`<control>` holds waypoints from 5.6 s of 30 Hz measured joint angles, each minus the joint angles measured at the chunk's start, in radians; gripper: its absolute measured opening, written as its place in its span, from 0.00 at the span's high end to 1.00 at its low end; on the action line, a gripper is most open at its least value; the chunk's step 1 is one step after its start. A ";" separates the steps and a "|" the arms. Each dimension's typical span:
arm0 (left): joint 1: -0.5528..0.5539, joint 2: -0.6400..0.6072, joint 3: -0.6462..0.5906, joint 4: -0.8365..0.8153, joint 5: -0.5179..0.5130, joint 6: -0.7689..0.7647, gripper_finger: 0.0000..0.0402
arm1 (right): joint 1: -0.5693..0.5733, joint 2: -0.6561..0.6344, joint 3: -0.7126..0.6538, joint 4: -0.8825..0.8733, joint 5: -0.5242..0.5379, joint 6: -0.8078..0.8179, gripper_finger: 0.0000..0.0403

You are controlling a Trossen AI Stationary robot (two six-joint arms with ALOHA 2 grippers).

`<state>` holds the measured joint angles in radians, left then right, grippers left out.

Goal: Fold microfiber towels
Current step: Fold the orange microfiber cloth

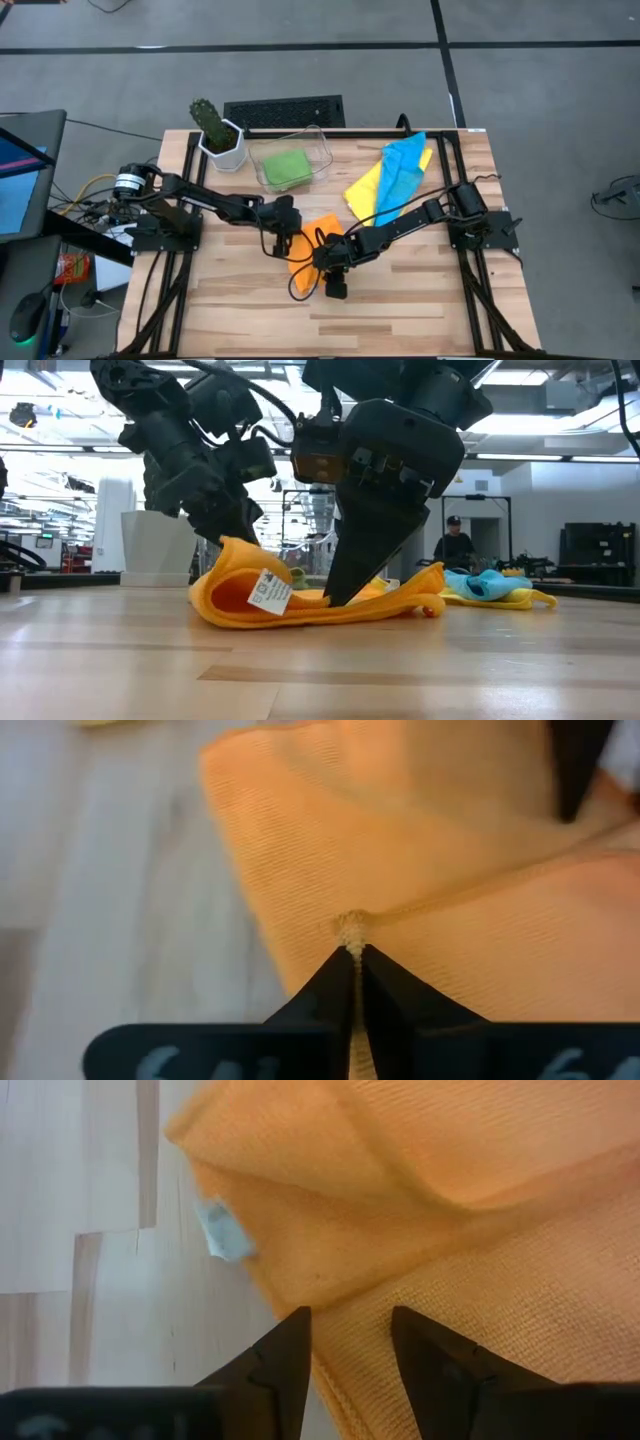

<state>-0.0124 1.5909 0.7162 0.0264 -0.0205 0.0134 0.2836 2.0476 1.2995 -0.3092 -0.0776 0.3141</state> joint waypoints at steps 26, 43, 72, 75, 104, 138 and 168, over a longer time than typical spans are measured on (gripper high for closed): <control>0.013 -0.143 0.003 -0.068 -0.064 -0.165 0.64 | 0.032 -0.050 0.007 0.173 0.078 0.068 0.61; -0.066 0.011 0.023 0.044 0.041 0.031 0.86 | 0.043 -0.073 0.008 0.100 0.077 0.105 0.63; 0.016 0.146 0.025 0.084 0.005 -0.019 0.93 | -0.077 -0.055 0.037 0.221 0.105 0.056 0.70; 0.016 0.146 0.025 0.084 0.003 -0.023 0.93 | -0.074 -0.029 0.037 0.189 0.102 0.052 0.70; 0.015 0.146 0.025 0.082 -0.017 -0.062 0.93 | 0.011 -0.072 0.131 0.031 0.188 0.071 0.70; 0.014 0.008 0.016 0.078 0.088 -0.063 0.93 | 0.005 -0.022 0.129 -0.164 0.227 0.106 0.70; 0.054 0.089 0.020 0.055 -0.014 -0.097 0.93 | 0.077 0.122 0.132 0.036 0.151 0.130 0.70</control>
<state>0.0421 1.6800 0.7364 0.0811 -0.0344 -0.0832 0.3611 2.1696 1.4317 -0.2734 0.0738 0.4439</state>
